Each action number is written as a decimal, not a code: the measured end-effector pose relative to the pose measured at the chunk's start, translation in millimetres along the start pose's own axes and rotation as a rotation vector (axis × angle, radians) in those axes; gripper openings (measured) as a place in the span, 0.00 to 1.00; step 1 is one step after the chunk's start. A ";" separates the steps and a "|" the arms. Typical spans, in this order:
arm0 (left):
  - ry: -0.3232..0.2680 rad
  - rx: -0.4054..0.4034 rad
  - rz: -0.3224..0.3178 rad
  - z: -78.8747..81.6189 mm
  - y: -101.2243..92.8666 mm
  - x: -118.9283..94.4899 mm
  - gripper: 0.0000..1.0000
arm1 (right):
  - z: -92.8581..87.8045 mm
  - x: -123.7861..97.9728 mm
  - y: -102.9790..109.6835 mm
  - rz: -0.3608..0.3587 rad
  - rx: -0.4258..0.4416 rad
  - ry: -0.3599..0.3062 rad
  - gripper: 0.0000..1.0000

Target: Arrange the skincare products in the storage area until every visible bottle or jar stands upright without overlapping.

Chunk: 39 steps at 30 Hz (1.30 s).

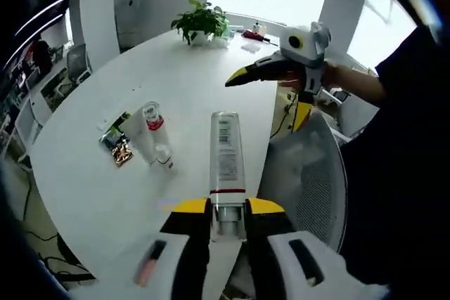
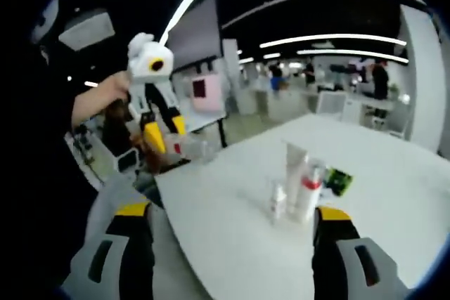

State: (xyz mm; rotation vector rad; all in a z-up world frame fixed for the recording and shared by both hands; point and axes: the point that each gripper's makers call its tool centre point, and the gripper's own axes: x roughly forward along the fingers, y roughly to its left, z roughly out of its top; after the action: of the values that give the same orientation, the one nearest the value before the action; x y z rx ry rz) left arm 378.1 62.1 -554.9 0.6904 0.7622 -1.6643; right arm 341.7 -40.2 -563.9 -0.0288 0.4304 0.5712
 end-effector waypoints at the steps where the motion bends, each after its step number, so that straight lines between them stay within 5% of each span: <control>1: 0.011 0.006 -0.007 0.0 -2.4 2.3 0.16 | 1.3 2.7 1.1 0.009 -0.007 0.002 0.90; 17: 0.102 0.070 -0.078 2.3 -22.7 12.2 0.16 | 27.5 29.1 29.4 0.212 -0.115 0.033 0.76; 31: 0.155 0.099 -0.106 1.6 -29.0 9.5 0.16 | 27.7 40.7 54.5 0.377 -0.240 0.125 0.45; 39: 0.163 0.101 -0.117 1.0 -31.3 9.0 0.17 | 23.1 42.9 65.3 0.438 -0.287 0.164 0.39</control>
State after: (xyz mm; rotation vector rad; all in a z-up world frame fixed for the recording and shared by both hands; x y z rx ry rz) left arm 345.6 61.2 -557.3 0.8757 0.8516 -1.7772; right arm 348.4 40.4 -554.2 -0.2621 0.5148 1.0642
